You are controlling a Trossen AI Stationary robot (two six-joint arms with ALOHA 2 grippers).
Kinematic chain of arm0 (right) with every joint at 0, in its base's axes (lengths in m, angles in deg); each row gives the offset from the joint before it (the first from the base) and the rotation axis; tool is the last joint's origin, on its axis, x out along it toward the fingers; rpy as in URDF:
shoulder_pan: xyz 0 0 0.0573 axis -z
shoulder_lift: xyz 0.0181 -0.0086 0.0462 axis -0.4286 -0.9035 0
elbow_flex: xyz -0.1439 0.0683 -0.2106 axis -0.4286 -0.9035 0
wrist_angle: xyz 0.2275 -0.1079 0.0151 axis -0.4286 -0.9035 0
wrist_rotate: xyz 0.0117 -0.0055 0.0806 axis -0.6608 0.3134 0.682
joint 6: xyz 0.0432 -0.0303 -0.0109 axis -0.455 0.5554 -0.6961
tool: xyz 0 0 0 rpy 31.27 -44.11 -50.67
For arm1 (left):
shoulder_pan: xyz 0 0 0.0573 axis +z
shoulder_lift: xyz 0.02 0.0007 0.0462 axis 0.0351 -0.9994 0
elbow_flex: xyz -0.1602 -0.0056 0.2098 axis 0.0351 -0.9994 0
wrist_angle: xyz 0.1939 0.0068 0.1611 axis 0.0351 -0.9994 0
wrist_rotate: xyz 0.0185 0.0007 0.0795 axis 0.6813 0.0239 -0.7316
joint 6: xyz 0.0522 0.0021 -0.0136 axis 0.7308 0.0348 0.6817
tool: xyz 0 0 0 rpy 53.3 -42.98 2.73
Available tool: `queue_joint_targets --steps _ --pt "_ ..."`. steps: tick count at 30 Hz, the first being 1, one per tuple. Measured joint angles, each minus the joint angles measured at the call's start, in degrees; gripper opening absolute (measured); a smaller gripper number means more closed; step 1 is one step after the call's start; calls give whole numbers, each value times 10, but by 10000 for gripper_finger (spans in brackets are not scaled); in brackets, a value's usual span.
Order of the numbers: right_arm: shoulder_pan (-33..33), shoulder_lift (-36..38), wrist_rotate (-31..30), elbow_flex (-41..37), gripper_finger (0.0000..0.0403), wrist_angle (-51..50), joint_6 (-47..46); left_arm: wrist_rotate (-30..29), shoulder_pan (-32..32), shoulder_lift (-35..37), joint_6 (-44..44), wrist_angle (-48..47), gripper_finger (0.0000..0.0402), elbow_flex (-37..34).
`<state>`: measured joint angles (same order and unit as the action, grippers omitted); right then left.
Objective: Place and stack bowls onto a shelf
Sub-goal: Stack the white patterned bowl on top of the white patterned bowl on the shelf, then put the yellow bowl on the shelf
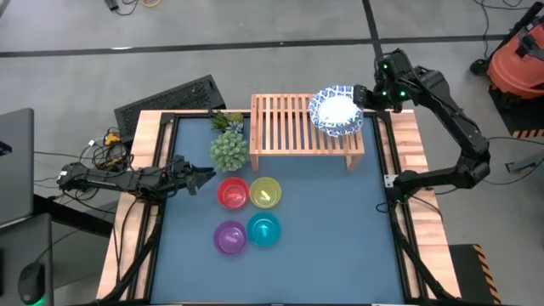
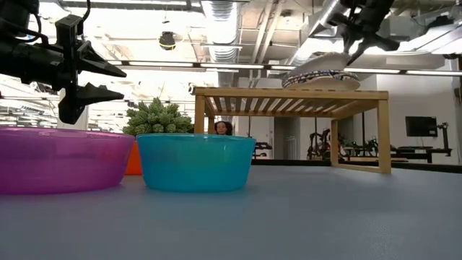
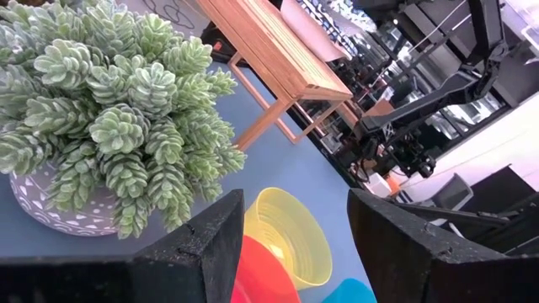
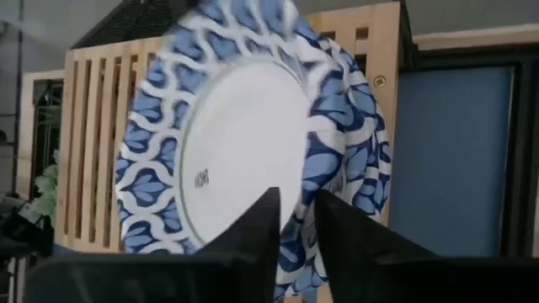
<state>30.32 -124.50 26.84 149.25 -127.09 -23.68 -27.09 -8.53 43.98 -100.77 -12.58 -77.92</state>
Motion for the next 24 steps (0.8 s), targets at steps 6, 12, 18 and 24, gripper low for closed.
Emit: queue_joint_targets --steps 6,12,18,24 --pt "0 7 0 0 162 -2 13 0 0 0 0 0 197 0" --pt "0 31 0 0 188 -1 13 0 0 0 0 0 197 0" --pt "-3 68 -2 0 185 -1 12 9 0 0 -7 0 196 0" --pt "-60 116 -2 0 185 -1 -6 34 0 0 -7 2 196 0"
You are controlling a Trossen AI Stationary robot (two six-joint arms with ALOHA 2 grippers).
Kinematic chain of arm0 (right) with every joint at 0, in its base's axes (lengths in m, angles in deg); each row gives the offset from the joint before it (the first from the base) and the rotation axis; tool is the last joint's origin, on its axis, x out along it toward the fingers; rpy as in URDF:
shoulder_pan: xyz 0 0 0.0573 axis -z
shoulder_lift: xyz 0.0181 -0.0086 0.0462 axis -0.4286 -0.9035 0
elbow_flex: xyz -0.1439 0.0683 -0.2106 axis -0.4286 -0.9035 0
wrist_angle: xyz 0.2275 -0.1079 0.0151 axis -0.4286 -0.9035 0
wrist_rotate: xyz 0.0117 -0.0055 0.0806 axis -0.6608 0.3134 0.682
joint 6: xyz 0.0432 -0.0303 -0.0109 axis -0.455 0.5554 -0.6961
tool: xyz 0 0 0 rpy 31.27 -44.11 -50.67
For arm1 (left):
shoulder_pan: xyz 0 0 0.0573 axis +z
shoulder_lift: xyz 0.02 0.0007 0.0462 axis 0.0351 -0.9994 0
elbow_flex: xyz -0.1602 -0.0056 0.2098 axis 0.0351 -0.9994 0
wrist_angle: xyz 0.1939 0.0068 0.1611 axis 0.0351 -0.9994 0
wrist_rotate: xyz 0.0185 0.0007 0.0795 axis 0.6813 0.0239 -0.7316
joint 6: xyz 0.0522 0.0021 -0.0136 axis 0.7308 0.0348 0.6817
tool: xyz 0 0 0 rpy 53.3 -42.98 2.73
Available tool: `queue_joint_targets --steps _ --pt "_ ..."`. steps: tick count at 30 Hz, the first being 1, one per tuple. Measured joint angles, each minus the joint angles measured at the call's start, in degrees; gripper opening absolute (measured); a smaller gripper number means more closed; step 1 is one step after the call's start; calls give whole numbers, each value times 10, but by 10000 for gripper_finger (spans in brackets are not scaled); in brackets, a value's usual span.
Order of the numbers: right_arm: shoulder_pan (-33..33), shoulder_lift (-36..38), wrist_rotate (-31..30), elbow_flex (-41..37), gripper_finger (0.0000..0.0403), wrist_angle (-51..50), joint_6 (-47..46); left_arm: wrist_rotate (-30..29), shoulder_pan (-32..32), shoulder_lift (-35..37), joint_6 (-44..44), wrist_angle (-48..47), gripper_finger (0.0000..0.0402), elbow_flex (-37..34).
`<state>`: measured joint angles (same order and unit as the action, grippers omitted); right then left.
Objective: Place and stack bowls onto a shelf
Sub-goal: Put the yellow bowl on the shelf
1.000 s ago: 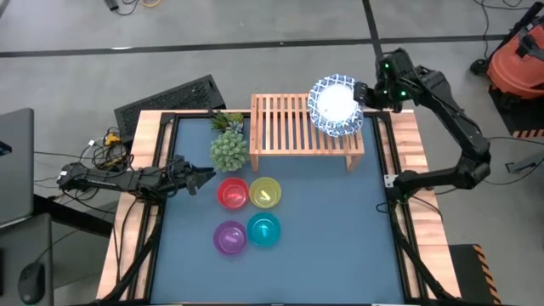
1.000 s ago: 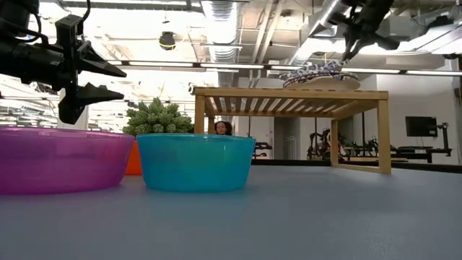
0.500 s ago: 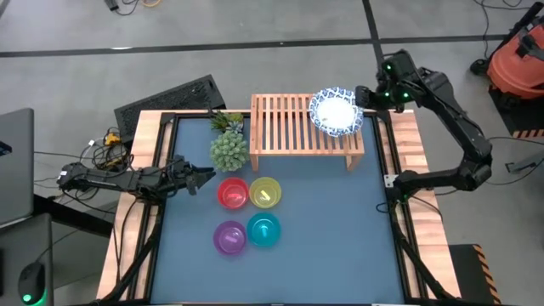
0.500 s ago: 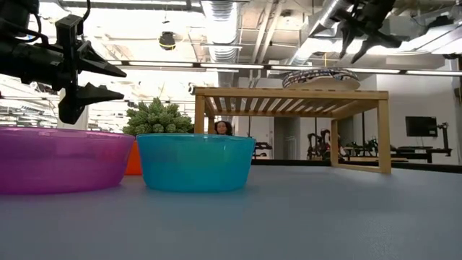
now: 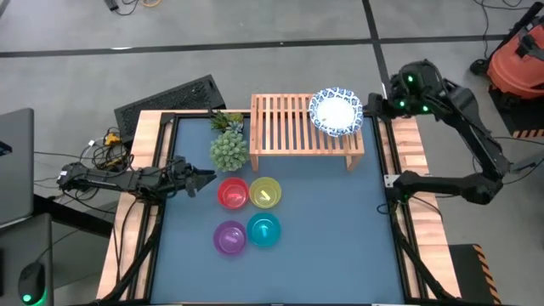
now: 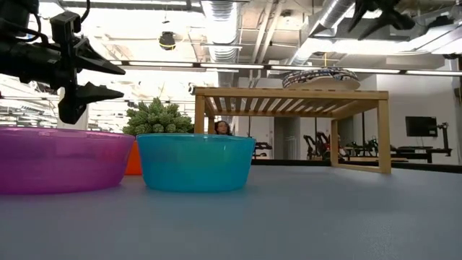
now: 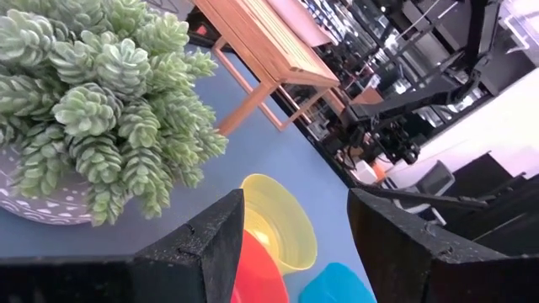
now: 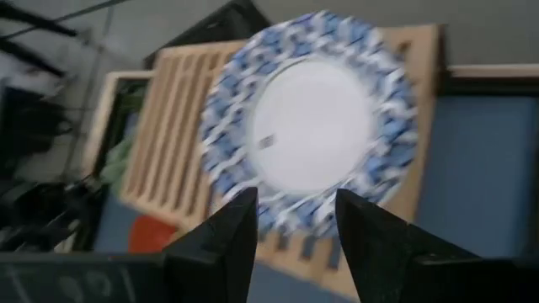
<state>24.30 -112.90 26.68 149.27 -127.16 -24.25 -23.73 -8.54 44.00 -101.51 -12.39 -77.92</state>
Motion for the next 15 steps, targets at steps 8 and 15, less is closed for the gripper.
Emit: queue_joint_targets --steps 8,15 --pt "-210 16 -71 0 184 0 -118 0 0 0 -10 0 197 0" --pt "-468 -91 -241 0 184 5 -238 -1 0 0 -15 0 197 0"
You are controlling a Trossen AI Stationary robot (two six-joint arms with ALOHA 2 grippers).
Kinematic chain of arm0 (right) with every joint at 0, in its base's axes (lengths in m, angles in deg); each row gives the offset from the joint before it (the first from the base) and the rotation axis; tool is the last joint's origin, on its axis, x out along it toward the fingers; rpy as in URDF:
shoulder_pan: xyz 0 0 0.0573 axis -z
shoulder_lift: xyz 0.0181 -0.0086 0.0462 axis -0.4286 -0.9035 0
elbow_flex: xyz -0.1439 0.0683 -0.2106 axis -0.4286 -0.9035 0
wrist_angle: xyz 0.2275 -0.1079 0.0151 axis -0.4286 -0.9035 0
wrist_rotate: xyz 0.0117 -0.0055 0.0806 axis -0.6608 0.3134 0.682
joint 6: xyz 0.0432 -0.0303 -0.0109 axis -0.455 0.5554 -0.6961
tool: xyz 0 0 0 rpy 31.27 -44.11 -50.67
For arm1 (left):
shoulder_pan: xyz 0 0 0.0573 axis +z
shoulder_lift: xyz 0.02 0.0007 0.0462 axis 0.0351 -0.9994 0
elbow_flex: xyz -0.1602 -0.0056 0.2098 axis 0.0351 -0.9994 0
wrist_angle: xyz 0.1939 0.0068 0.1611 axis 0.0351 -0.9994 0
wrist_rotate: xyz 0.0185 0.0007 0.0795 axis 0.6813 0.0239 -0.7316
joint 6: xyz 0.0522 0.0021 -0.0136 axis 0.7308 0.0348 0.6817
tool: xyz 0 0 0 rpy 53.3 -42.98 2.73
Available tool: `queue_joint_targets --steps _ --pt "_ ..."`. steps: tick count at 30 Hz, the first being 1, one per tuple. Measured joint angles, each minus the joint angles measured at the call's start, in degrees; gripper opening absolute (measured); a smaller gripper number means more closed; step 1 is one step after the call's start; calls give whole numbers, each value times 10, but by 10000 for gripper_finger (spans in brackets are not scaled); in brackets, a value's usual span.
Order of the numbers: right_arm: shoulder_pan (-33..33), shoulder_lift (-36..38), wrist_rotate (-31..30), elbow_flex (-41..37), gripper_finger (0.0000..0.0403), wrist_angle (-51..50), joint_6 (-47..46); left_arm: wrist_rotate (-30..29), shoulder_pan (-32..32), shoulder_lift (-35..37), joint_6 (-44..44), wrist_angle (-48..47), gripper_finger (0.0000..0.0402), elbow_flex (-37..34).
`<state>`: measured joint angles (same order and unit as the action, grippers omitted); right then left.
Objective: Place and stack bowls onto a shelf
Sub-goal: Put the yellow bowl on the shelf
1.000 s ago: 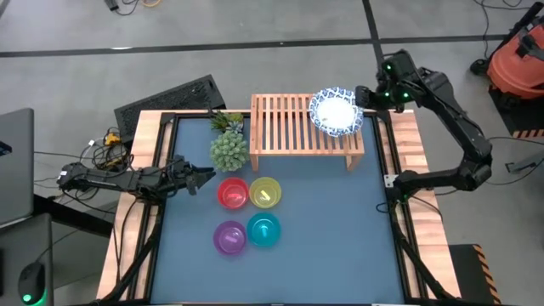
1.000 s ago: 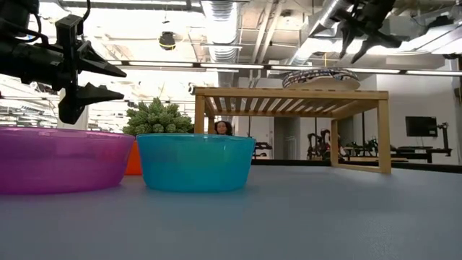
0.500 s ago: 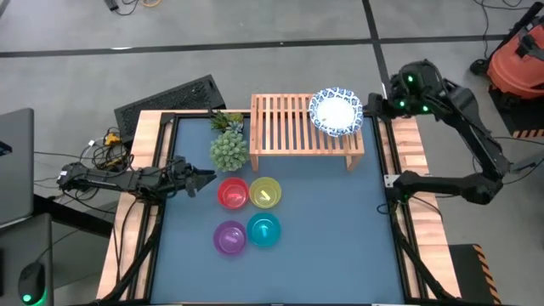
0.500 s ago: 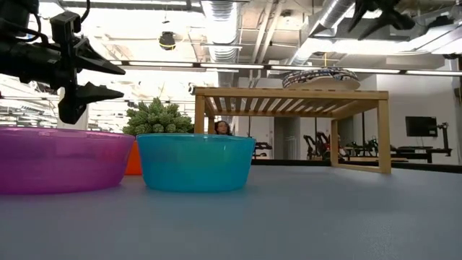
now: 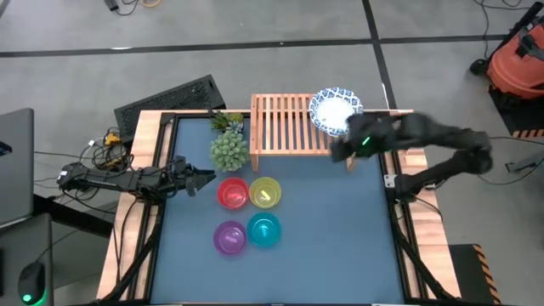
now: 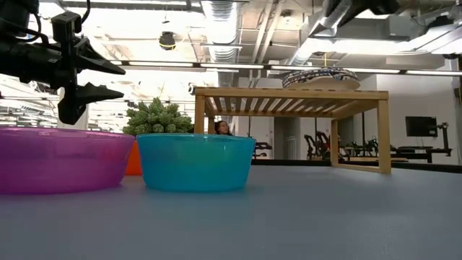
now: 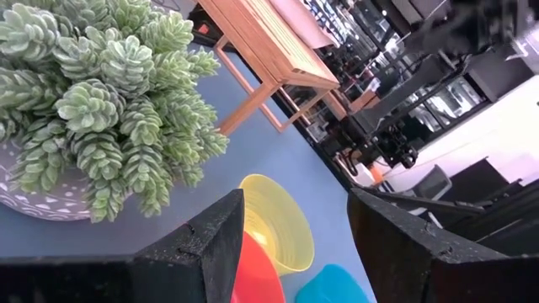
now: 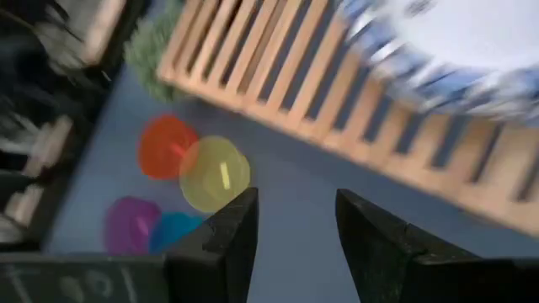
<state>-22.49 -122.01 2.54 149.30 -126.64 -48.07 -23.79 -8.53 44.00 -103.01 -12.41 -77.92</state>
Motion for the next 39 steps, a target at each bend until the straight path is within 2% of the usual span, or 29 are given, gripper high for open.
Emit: queue_joint_targets --steps 3,6,11,16,30,39 --pt "-67 -65 -45 0 184 18 -56 1 0 0 -12 0 197 0" --pt "-103 -139 -61 0 184 55 -110 6 0 0 -26 0 197 0" --pt "-132 -253 -61 0 184 164 -132 31 0 0 -41 0 197 0" --pt "-132 -340 -31 0 184 215 -170 47 0 0 -56 0 197 0" --pt "-113 -455 -8 0 184 310 -231 82 0 0 -61 0 197 0" --pt "-106 -459 5 0 184 326 -250 106 0 0 -60 0 197 0"
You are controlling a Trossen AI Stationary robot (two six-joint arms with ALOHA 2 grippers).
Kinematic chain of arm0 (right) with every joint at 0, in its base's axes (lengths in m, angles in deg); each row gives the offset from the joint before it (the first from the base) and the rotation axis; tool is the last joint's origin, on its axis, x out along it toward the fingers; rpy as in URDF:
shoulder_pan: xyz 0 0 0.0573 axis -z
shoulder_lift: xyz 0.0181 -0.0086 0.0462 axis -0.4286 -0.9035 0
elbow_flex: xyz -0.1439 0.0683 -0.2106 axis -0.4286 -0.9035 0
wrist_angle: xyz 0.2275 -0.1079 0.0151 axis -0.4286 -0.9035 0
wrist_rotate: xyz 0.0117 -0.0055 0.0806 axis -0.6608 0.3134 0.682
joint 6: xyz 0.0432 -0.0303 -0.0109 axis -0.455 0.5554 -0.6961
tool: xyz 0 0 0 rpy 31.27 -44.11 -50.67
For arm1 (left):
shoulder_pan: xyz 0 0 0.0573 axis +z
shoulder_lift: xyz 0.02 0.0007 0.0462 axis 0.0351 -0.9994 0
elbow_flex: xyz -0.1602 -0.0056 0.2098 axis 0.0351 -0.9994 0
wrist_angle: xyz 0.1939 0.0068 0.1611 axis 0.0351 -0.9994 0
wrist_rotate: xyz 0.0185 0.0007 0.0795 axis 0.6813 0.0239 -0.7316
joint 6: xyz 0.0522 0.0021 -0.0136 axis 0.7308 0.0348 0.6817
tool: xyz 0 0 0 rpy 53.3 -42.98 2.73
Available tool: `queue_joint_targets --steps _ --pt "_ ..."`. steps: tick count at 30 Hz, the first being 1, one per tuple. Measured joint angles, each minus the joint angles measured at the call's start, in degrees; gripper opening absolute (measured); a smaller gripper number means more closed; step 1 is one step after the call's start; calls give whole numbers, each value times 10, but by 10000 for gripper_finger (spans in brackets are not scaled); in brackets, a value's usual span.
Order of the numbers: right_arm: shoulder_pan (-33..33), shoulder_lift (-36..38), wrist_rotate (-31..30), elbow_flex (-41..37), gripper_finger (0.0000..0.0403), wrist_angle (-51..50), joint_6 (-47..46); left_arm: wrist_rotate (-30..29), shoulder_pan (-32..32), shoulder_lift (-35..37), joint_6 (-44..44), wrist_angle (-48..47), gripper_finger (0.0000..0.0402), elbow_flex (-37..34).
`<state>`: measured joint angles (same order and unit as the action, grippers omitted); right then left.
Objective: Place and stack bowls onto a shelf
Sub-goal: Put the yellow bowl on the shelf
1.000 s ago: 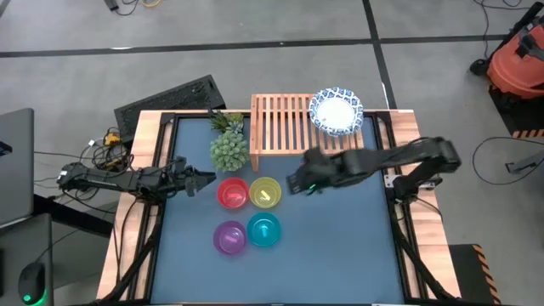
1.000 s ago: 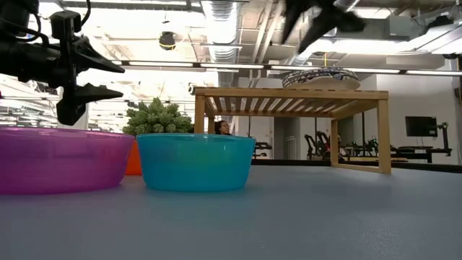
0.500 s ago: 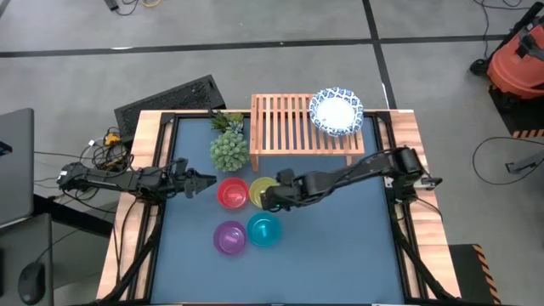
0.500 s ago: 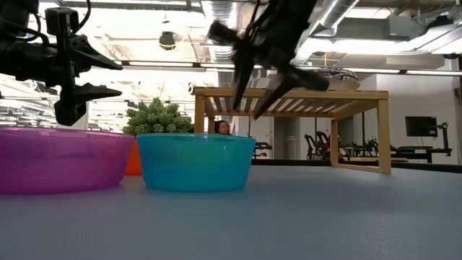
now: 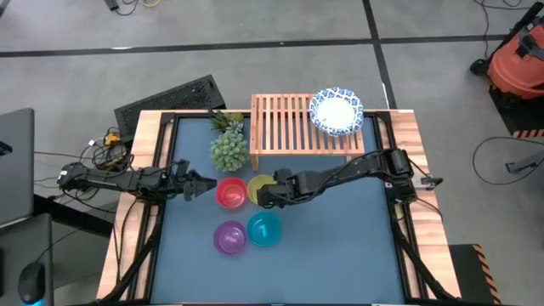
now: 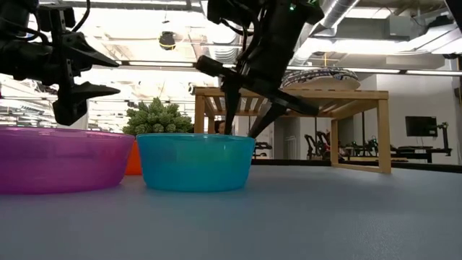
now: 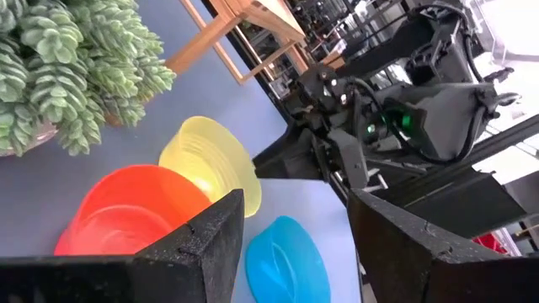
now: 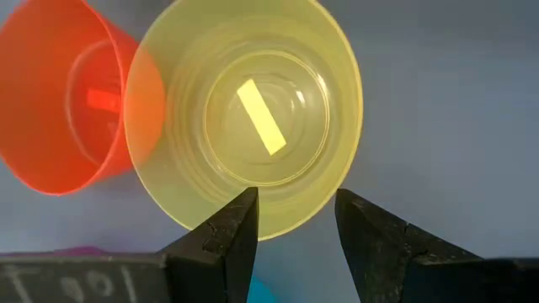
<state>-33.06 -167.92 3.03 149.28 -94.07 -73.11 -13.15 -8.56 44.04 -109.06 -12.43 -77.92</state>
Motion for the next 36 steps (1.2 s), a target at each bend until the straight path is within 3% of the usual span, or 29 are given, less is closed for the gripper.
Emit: queue_joint_targets --steps 7,20,23,32,36 --pt "2 26 -26 14 184 -40 -9 4 0 0 22 0 197 0" --pt "27 -17 -14 12 181 -29 9 8 0 0 23 -13 197 0" --pt "34 -17 -2 12 157 -33 12 5 0 0 25 -13 197 0" --pt "49 -36 61 12 32 -17 50 4 0 0 39 -13 197 0" --pt "48 -44 74 14 22 0 51 3 0 0 41 -13 197 0"
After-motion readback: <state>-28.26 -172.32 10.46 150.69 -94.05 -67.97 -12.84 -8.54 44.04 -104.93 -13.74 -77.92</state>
